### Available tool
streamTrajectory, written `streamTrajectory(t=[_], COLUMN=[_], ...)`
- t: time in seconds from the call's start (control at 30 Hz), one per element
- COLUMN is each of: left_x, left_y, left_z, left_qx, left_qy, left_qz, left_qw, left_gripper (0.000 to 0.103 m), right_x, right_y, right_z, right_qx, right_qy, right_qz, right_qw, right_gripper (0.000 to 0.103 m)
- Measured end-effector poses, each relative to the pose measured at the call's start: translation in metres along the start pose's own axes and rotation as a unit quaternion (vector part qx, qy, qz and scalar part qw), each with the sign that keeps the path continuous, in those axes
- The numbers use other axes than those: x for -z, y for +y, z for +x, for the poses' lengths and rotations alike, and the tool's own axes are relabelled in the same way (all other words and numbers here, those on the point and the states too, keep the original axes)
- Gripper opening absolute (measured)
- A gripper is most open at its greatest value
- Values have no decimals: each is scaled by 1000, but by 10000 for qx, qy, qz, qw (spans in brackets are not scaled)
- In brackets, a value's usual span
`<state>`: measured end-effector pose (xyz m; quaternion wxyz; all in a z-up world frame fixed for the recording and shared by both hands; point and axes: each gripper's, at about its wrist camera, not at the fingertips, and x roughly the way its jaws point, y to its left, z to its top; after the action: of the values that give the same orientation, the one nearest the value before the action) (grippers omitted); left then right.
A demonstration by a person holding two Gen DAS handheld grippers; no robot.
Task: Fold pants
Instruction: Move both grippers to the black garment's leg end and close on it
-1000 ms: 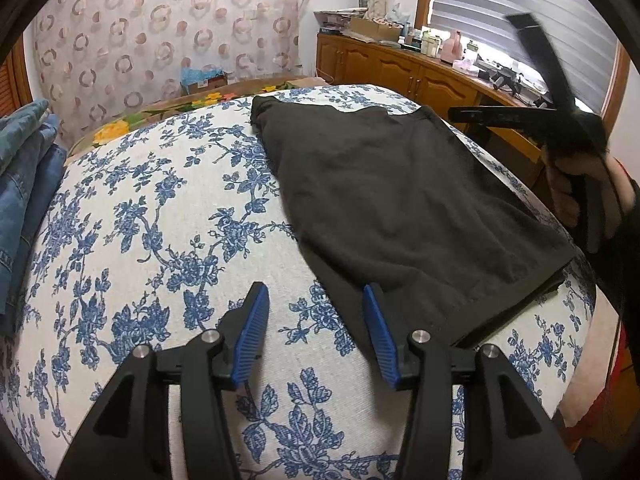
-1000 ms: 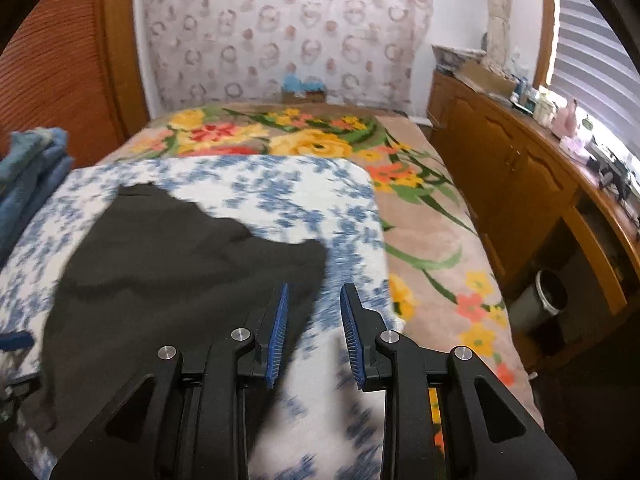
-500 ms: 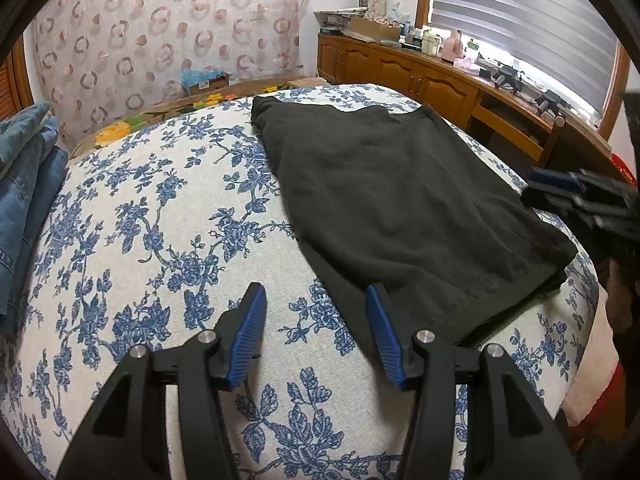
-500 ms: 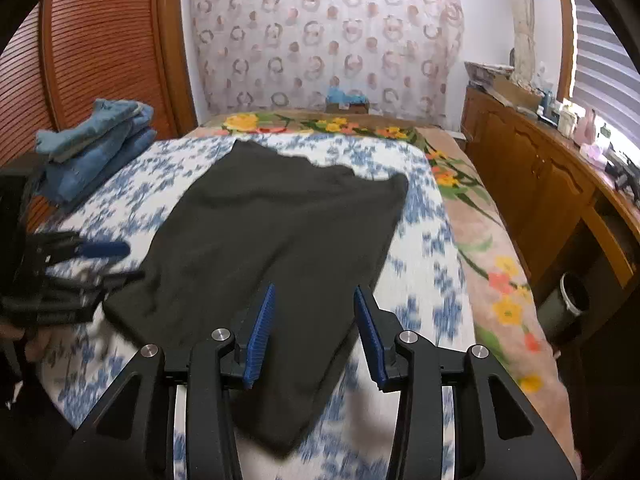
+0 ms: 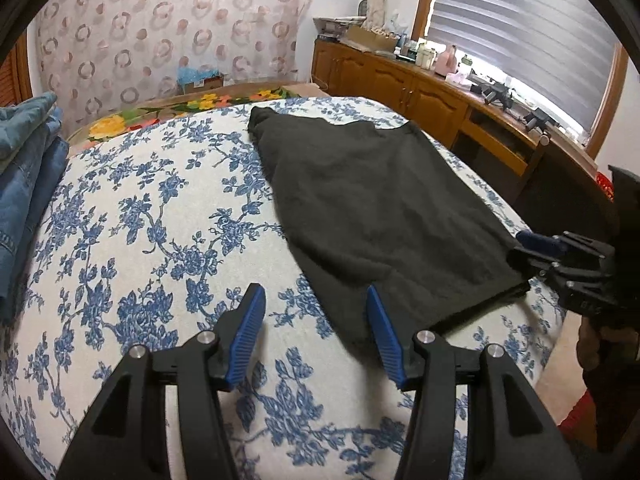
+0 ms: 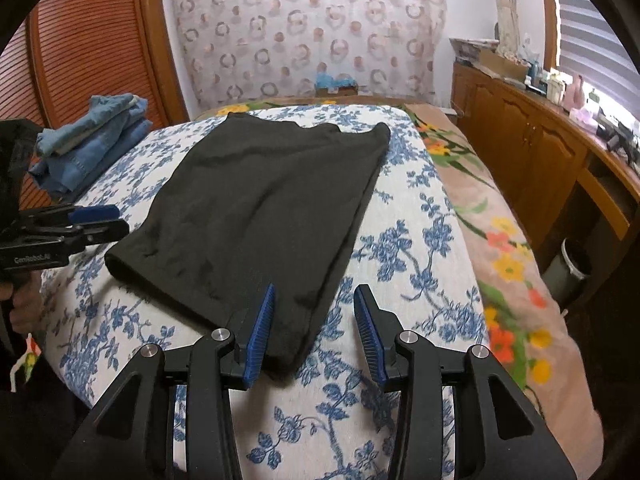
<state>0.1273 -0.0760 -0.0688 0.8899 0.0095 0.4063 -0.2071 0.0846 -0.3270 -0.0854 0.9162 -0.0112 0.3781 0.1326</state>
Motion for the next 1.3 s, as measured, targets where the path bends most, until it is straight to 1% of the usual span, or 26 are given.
streamTrajectory(t=[0.1,0.3,0.53,0.67,0.77,0.9,1.07,1.3], left_x=[1,4,6,5,4,5,10,14], left_y=[-4,-7,-8,-9,-14,-22,-21,-22], left_z=[1,8,4,-4,-8,0,13,13], left_qx=[18,-29,-25,120,199,155,144,149], left_qy=[36,118,5,-132,-185,-42,176,121], left_qz=[4,5,-66,-132,-58,39,-36,-110], left_qw=[10000,9999,10000,9998,9996,9999,9997,9998], left_gripper=[52,52,52,52,52,52,52,52], right_x=[2,8,10,11,12,13,13,14], right_y=[4,8,14,16,16,17,18,19], right_z=[0,1,-1,1,2,1,1,1], right_qx=[-44,62,-85,-127,-190,-254,-359,-406], right_qy=[11,54,87,89,100,124,159,109], right_qz=[-14,-3,-19,3,97,155,187,214], right_qw=[10000,10000,9999,9999,9997,9995,9991,9989], right_gripper=[41,41,41,41,42,42,37,30])
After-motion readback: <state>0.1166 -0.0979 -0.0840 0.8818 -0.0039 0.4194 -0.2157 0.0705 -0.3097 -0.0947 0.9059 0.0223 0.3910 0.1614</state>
